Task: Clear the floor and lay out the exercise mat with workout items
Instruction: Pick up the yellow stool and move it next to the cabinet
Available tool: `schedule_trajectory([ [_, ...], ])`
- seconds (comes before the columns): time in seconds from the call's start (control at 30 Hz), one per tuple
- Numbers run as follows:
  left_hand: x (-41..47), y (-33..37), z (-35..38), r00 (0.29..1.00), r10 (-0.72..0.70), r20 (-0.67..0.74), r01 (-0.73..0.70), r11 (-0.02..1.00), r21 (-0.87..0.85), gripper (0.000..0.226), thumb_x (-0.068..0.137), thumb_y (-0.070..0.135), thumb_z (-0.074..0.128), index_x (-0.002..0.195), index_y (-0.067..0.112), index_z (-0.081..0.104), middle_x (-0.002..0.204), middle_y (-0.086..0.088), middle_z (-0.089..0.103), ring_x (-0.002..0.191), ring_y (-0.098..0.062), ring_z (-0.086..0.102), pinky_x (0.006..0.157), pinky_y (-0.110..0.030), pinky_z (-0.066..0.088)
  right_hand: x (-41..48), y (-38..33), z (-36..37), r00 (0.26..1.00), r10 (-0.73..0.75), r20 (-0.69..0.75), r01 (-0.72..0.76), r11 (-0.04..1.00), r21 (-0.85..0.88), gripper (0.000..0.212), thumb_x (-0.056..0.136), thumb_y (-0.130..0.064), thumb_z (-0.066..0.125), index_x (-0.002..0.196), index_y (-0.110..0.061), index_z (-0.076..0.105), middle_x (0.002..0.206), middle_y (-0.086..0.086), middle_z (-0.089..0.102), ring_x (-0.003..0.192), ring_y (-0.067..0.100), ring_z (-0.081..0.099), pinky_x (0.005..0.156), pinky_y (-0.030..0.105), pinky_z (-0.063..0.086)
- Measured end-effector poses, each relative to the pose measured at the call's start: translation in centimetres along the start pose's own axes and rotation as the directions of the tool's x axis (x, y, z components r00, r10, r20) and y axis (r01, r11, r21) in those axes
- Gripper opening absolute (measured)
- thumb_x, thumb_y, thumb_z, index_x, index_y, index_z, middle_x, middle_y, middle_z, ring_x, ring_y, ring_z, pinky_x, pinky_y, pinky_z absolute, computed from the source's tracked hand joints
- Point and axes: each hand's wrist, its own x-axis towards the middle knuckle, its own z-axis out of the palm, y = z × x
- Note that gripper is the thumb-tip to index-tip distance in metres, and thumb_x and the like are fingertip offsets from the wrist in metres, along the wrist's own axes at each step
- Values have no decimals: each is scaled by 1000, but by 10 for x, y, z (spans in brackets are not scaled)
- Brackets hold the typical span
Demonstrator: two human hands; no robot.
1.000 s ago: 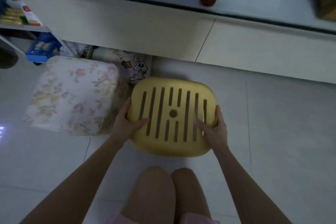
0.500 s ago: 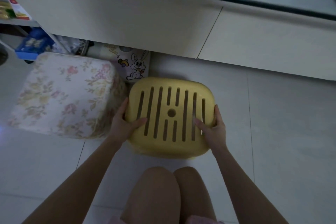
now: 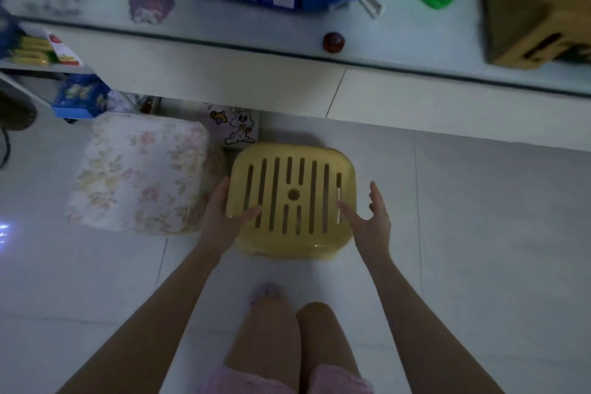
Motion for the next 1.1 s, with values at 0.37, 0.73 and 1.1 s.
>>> schedule_trajectory([
  [0.37,-177,193,-27,1000,18,23,-19,997,74,74,73,19,79,138,13,44,131,7,48,117,-7,45,80,-2,37,-148,-169,-119,999,24,-33,-20,993,117,62,82,-26,73,137,-22,46,133,-2,53,113,13,52,84,23,39],
  [0.73,-290,323,-5,964,103,243,-124,989,76,61,72,20,80,125,16,51,125,-6,55,116,-24,53,99,-44,45,-252,-252,-224,981,42,-188,21,947,320,49,82,-23,73,128,-19,54,123,4,59,111,18,56,79,20,41],
  [1.1,-404,333,58,771,184,610,-281,958,66,77,72,3,78,138,12,39,131,-6,46,118,-15,43,94,-23,38,-404,-210,-311,822,194,-536,93,882,462,49,84,-19,70,130,-14,53,122,7,60,112,21,57,88,27,46],
])
